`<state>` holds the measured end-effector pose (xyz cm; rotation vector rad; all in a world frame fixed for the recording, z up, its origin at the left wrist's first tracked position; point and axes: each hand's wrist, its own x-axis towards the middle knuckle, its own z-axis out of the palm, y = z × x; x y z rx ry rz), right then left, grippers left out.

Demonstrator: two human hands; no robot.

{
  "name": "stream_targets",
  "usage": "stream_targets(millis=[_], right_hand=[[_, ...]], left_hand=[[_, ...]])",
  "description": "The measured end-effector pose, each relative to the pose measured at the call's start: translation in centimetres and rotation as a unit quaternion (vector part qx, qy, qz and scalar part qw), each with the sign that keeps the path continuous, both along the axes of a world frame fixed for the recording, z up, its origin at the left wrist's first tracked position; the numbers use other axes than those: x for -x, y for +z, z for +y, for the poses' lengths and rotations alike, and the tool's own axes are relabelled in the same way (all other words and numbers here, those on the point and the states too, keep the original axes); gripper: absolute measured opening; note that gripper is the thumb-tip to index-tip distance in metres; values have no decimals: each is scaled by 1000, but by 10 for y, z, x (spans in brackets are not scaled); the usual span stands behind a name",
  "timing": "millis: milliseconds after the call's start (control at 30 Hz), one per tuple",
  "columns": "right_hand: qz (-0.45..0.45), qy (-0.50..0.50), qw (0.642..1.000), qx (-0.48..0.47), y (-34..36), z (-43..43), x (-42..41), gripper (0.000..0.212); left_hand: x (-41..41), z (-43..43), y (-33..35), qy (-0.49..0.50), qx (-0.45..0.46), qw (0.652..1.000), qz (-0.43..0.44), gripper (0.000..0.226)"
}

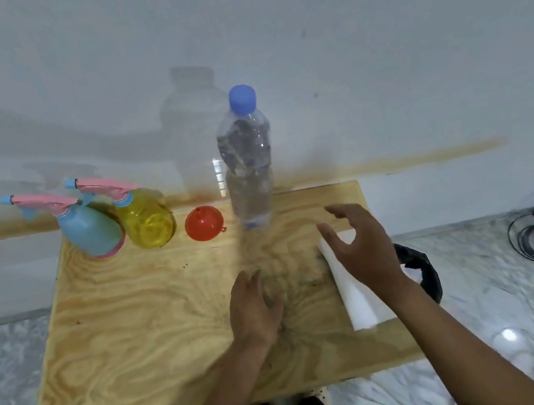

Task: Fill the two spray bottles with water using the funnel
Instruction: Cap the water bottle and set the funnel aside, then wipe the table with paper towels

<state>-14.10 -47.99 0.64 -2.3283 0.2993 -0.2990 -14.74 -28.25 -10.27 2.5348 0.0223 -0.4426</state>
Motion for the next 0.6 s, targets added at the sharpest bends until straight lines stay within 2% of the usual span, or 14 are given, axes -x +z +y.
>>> stream_targets(millis=[67, 233, 467, 600], right_hand=[[54, -18, 998, 34, -17, -21, 26, 31], [224, -33, 972, 68, -51, -57, 68, 38], [256, -21, 955, 148, -83, -66, 79, 59], [261, -34, 957, 122, -93, -69, 74, 55]], left_hand=[[14, -17, 0, -36, -33, 999, 19, 73], [22, -45, 1, -54, -99, 991, 69, 86], [24, -52, -1, -40, -120, 989, 77, 94], [25, -54, 2, -34, -117, 989, 87, 95]])
